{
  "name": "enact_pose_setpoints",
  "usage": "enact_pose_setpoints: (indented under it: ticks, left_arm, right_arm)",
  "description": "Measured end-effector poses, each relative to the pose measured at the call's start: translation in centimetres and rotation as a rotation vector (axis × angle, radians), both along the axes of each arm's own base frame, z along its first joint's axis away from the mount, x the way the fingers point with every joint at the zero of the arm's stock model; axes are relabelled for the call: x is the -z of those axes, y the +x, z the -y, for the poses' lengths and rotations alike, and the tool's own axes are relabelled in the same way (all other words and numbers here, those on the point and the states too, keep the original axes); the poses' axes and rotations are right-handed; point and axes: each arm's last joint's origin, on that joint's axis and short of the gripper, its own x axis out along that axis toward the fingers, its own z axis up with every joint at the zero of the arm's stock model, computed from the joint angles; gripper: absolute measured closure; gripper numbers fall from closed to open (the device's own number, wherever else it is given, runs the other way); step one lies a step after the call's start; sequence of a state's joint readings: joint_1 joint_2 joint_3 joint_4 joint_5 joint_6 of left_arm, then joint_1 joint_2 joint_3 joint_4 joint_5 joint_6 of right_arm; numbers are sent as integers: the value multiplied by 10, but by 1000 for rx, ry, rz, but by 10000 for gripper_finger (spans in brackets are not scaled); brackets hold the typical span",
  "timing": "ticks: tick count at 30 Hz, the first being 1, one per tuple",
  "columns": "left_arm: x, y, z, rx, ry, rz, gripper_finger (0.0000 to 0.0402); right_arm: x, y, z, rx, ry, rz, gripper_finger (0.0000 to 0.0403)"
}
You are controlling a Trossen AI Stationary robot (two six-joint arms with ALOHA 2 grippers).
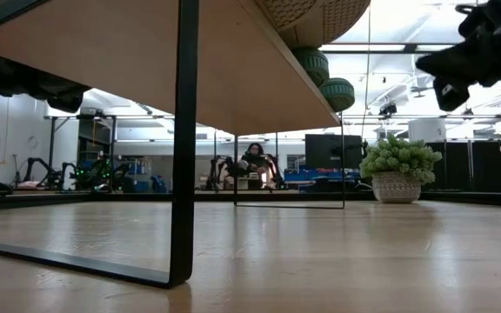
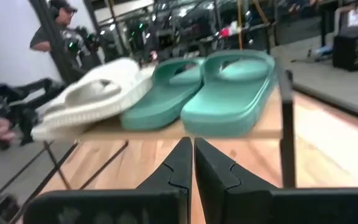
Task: Pick and place slides into the shelf
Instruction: Return to Home Position
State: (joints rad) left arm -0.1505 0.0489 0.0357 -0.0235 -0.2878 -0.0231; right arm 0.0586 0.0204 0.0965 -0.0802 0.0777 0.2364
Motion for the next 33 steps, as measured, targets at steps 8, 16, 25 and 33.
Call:
enact_pose_setpoints:
  ticks: [8,16,25,33]
  left_arm:
    - [1,0,1,27,-23,-4,402]
    - [1,0,1,27,-23,-8,402]
    - [4,2,2,47,-16,-37,402]
    - [3,2,2,47,-18,-25,402]
  right_arm:
    - [20,7,-1,-32,-42,9,394]
    - [20,7,-1,-25,-82,11,394]
    - [21,7,-1,-7,-114,-5,394]
    - [21,7,0,9,-118,-5,394]
